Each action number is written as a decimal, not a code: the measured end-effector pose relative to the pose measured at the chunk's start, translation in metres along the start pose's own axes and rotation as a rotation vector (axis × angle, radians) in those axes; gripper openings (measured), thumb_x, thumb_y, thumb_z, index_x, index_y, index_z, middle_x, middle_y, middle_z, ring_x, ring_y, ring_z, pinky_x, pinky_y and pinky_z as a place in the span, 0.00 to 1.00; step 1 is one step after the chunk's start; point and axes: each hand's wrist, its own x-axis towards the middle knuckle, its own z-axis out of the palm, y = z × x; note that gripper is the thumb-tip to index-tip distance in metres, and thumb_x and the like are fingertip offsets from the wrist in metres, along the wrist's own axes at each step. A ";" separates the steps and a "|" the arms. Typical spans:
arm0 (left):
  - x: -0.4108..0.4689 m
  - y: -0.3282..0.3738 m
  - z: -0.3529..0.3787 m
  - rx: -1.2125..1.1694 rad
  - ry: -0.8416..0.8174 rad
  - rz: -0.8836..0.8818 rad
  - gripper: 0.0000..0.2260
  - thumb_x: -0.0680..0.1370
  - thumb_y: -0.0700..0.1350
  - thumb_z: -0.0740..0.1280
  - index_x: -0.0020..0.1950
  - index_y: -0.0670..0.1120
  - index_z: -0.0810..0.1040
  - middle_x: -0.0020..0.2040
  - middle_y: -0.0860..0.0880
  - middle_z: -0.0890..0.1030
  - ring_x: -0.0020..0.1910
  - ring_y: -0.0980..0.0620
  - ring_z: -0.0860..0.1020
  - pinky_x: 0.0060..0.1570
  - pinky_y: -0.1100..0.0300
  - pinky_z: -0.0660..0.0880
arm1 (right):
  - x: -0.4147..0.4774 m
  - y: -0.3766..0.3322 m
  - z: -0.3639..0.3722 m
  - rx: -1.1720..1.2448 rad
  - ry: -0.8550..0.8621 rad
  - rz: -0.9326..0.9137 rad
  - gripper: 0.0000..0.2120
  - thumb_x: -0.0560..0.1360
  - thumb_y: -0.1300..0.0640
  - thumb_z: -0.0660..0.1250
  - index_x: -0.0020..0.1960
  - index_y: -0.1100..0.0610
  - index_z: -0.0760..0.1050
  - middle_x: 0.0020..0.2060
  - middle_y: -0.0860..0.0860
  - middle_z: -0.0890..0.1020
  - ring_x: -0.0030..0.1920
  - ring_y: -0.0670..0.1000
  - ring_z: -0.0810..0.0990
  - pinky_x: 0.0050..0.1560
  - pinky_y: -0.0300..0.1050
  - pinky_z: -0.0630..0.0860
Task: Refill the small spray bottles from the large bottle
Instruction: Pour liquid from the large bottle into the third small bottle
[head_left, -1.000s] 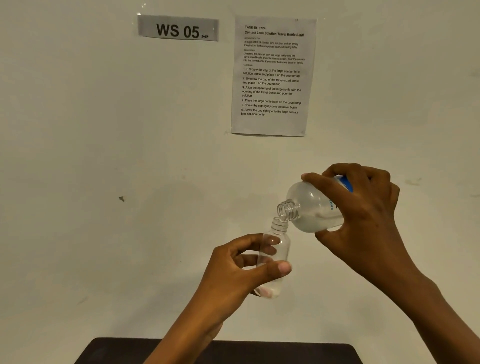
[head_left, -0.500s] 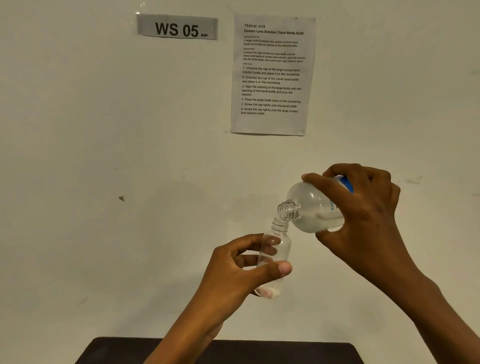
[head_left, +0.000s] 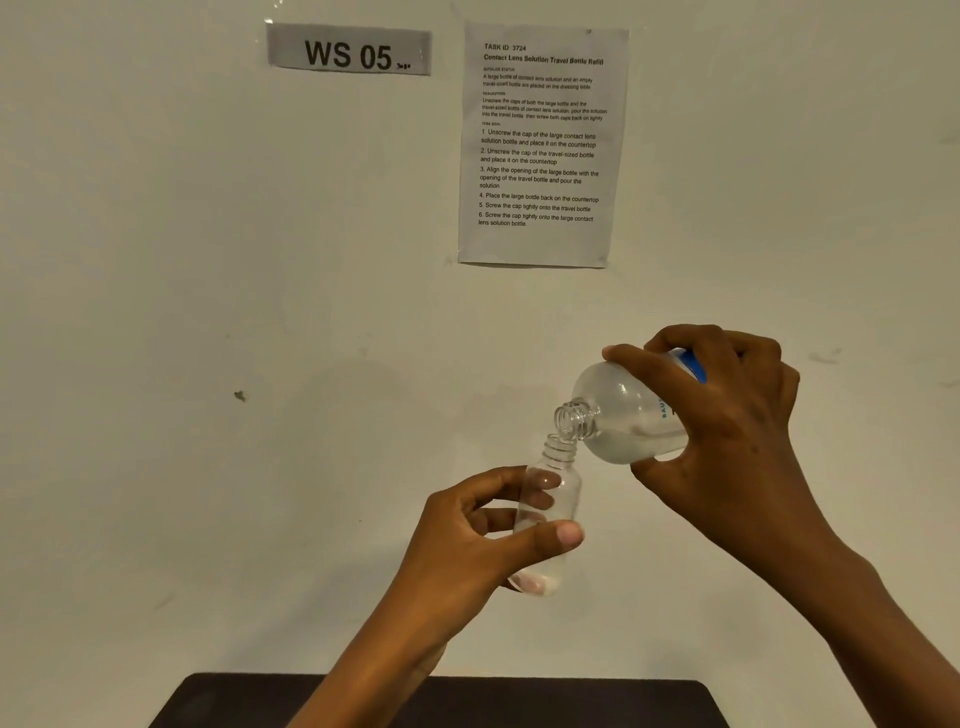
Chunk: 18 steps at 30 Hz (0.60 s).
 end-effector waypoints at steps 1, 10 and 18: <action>0.000 0.000 0.000 0.002 -0.001 0.000 0.18 0.55 0.53 0.73 0.44 0.57 0.80 0.44 0.58 0.83 0.44 0.61 0.81 0.31 0.66 0.76 | 0.000 0.000 0.000 0.002 0.002 -0.002 0.39 0.55 0.62 0.79 0.61 0.46 0.67 0.54 0.56 0.75 0.56 0.57 0.63 0.52 0.50 0.58; 0.000 -0.001 0.000 0.032 0.008 -0.005 0.20 0.54 0.55 0.72 0.46 0.58 0.80 0.46 0.58 0.82 0.44 0.59 0.82 0.32 0.66 0.77 | 0.000 0.000 0.001 0.000 -0.004 -0.002 0.39 0.54 0.62 0.79 0.61 0.47 0.68 0.54 0.56 0.75 0.56 0.57 0.63 0.52 0.50 0.58; 0.000 -0.001 0.000 0.011 0.014 -0.006 0.17 0.58 0.54 0.78 0.44 0.57 0.81 0.44 0.57 0.83 0.44 0.59 0.82 0.30 0.66 0.76 | 0.001 0.000 0.000 -0.001 -0.007 -0.002 0.40 0.53 0.63 0.79 0.61 0.46 0.68 0.54 0.56 0.75 0.55 0.56 0.63 0.52 0.50 0.57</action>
